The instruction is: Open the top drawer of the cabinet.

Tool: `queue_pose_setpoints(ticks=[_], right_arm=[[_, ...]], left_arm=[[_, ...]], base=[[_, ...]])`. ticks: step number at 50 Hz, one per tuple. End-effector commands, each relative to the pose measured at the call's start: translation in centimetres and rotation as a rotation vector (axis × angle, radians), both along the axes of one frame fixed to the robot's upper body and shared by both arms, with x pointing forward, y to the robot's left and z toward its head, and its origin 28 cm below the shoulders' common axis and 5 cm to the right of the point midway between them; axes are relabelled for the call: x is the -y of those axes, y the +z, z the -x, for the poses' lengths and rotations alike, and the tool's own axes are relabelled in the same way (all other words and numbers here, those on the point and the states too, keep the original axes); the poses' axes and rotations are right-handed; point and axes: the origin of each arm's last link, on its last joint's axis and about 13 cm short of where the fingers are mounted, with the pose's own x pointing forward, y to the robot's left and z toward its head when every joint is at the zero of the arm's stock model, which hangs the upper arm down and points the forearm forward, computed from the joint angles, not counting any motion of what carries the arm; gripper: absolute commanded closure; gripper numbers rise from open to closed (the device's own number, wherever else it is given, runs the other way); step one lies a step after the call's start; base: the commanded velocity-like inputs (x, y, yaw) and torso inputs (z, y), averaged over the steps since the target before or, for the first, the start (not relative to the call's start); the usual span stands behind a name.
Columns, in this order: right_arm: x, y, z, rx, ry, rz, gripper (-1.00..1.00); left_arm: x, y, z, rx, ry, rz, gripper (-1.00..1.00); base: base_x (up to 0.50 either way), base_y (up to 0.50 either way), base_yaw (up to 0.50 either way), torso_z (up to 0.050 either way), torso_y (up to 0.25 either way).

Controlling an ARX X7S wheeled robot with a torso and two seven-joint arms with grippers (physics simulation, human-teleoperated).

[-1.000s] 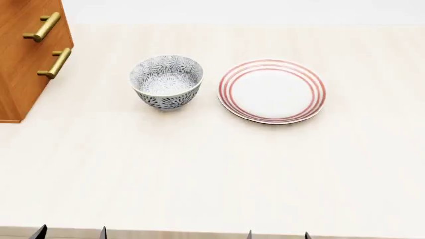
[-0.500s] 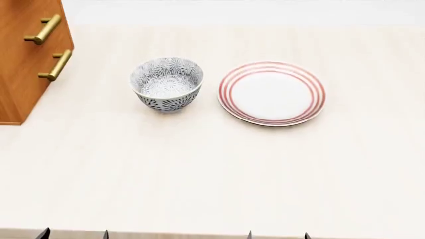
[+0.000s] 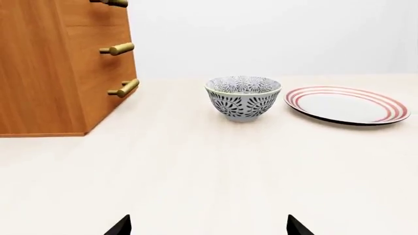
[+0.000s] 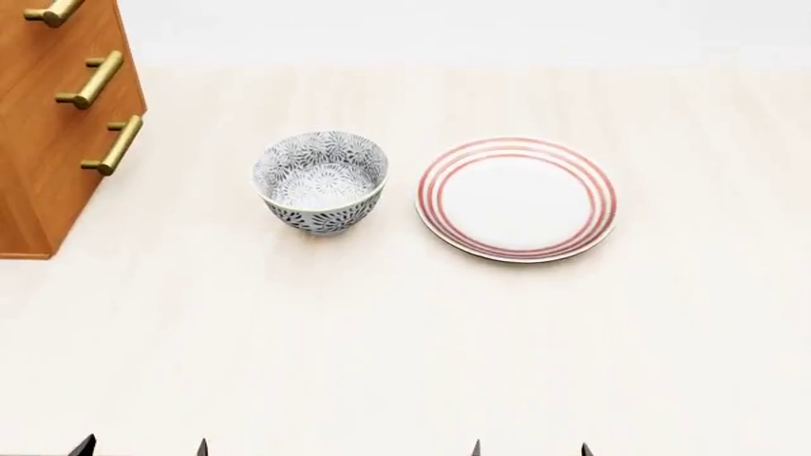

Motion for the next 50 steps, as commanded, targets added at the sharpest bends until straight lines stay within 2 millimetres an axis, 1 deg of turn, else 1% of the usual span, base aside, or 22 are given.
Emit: queue_pose_setpoints(ticks=[1, 15, 18, 50], right_arm=[[-0.01, 0.05, -0.03, 0.004, 0.001, 0.0, -1.0], [-0.02, 0.02, -0.01, -0.003, 0.002, 0.002, -1.0], [-0.03, -0.04, -0.03, -0.006, 0.003, 0.002, -1.0], [-0.07, -0.02, 0.03, -0.005, 0.01, 0.0, -1.0]], left_arm=[[0.01, 0.28, 0.02, 0.01, -0.001, 0.016, -1.0], [0.03, 0.32, 0.04, 0.019, -0.003, 0.02, -1.0], [0.03, 0.31, 0.05, 0.022, -0.005, 0.026, -1.0], [0.07, 0.16, 0.12, 0.022, -0.013, 0.027, -1.0]], base=[[0.0, 0.0, 0.0, 0.05, 0.0], [0.0, 0.0, 0.0, 0.05, 0.0], [0.16, 0.0, 0.0, 0.013, 0.0], [0.5, 0.0, 0.0, 0.0, 0.0]])
